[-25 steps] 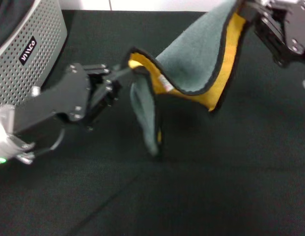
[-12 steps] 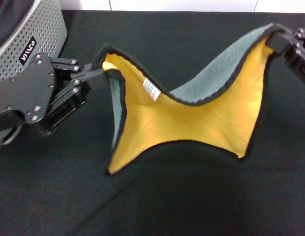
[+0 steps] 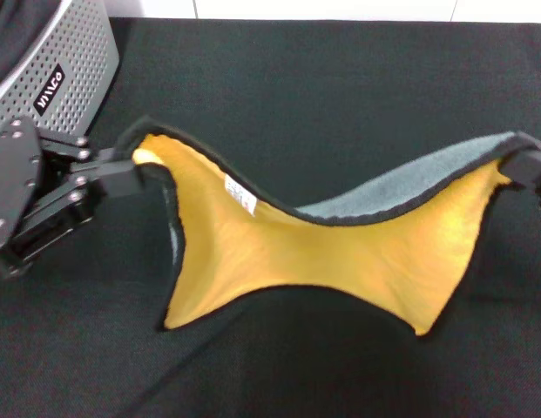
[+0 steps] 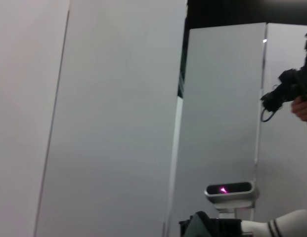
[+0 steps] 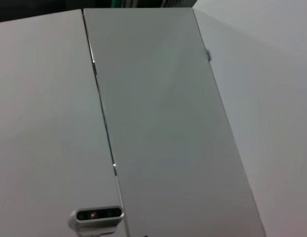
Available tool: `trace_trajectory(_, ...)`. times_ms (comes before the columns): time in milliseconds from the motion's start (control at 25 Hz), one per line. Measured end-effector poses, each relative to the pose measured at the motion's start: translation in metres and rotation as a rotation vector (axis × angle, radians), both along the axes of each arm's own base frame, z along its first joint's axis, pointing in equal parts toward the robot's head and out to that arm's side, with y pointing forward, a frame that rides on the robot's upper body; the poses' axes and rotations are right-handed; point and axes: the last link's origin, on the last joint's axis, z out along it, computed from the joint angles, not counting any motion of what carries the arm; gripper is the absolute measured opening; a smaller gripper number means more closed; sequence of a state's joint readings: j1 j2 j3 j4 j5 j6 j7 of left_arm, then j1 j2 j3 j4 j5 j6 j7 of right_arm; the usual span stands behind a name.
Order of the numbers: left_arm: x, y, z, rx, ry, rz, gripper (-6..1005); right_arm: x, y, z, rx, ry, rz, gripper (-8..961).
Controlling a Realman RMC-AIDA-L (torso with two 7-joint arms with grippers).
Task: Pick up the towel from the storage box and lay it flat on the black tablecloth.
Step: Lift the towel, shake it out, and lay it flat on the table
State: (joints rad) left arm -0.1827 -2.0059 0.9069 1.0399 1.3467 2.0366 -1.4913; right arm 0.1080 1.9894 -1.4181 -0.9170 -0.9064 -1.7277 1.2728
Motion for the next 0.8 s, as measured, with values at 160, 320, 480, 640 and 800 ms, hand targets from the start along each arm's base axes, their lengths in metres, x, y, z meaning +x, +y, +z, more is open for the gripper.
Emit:
trace_trajectory(160,0.001,-0.007,0.013,-0.028,-0.016,-0.041,25,0.003,-0.012,0.005,-0.01,0.023,0.034,22)
trace_trajectory(320,0.001,-0.008,0.019,-0.044,-0.018,-0.045,25,0.005,-0.019,0.006,-0.027,0.039,0.048,22)
trace_trajectory(480,0.0,-0.009,0.022,-0.066,-0.001,-0.044,25,0.009,-0.026,0.004,-0.055,0.053,0.043,22)
trace_trajectory(640,-0.004,-0.012,0.023,-0.077,0.011,-0.029,26,0.012,-0.029,0.001,-0.076,0.044,0.033,23)
trace_trajectory(800,-0.01,-0.014,0.021,-0.071,0.033,-0.015,26,0.019,-0.029,-0.004,-0.091,0.04,-0.004,23)
